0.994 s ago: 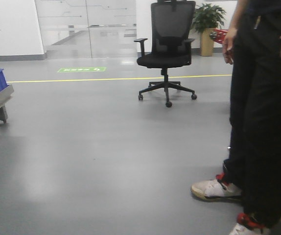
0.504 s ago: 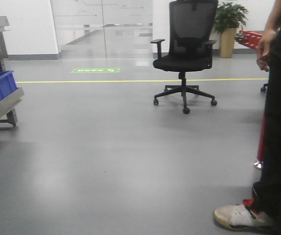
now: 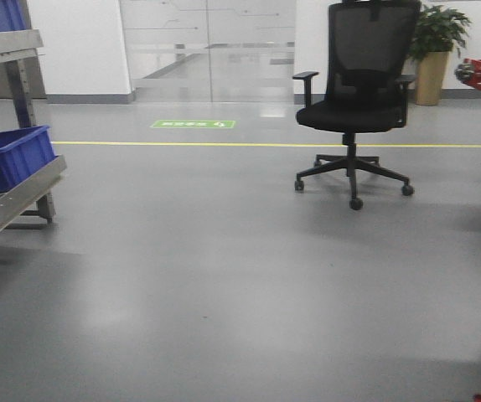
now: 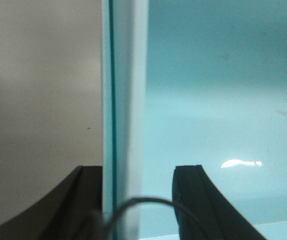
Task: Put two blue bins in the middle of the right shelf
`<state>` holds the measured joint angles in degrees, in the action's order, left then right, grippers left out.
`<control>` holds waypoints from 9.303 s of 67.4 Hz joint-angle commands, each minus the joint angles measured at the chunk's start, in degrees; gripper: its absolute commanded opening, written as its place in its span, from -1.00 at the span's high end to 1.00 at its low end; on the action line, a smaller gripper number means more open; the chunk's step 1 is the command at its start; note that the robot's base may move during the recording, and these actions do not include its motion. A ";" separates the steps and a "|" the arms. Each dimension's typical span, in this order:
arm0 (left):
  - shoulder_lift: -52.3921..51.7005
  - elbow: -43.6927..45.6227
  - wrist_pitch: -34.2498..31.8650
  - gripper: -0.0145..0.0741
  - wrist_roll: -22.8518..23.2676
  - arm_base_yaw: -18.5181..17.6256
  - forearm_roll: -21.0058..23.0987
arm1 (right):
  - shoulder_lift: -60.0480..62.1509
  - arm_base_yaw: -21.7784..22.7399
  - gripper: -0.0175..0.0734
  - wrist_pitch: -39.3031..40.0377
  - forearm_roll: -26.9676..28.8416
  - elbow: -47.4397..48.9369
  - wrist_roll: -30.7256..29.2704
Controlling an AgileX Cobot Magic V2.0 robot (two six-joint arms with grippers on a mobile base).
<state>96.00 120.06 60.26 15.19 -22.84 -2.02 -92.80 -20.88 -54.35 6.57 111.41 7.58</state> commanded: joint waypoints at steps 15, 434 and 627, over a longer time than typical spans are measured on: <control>-0.79 0.79 -4.29 0.92 -1.84 -0.16 1.13 | 1.34 0.20 0.95 5.57 1.37 1.08 -0.37; -0.14 0.80 5.87 -0.22 -1.72 -0.16 -3.08 | -2.62 4.19 0.23 5.41 0.87 1.08 -5.10; -96.00 -120.06 -59.64 0.92 -6.07 12.94 -3.97 | 75.73 4.19 0.97 42.96 -10.79 -89.42 -5.10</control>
<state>0.33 -0.05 2.23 9.18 -10.05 -6.37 -17.40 -16.86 -12.67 -3.60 22.13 2.56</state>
